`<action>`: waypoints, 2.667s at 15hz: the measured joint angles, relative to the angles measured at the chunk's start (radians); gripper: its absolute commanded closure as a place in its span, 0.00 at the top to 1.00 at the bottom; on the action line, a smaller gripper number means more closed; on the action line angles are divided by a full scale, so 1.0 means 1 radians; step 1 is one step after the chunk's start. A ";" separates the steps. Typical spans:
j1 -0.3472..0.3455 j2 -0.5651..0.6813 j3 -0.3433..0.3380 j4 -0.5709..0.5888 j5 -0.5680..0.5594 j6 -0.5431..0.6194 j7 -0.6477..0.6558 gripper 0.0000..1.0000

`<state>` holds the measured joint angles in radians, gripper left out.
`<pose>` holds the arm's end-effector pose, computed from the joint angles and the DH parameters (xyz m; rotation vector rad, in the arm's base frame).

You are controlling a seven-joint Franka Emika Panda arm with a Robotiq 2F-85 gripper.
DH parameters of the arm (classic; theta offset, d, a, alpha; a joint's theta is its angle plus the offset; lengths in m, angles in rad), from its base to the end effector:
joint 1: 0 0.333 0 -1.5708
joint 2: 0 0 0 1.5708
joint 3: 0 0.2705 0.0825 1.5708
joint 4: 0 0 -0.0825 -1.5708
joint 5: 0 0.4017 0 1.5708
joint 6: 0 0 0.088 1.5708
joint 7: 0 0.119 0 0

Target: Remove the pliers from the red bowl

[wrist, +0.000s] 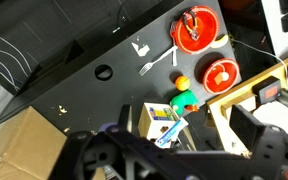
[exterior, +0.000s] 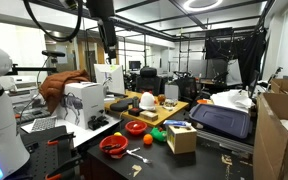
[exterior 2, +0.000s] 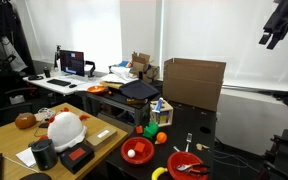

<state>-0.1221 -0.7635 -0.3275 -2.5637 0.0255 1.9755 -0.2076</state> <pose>0.3584 -0.1647 0.4592 -2.9169 0.2635 -0.3103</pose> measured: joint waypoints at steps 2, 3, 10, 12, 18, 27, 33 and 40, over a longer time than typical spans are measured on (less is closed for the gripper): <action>0.001 0.035 0.023 -0.022 0.000 0.049 0.000 1.00; 0.001 0.051 0.034 -0.032 0.000 0.068 0.000 1.00; 0.006 0.155 0.119 -0.133 0.001 0.310 0.019 1.00; 0.015 0.203 0.139 -0.156 0.001 0.394 0.036 1.00; 0.047 0.422 0.168 -0.163 0.005 0.617 0.067 1.00; 0.066 0.800 0.229 -0.057 0.041 0.807 0.125 1.00; 0.068 0.978 0.276 0.011 0.047 0.808 0.192 1.00; 0.069 1.118 0.362 0.016 0.064 0.798 0.190 1.00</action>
<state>-0.0533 0.3550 0.0340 -2.5480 0.0893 2.7734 -0.0172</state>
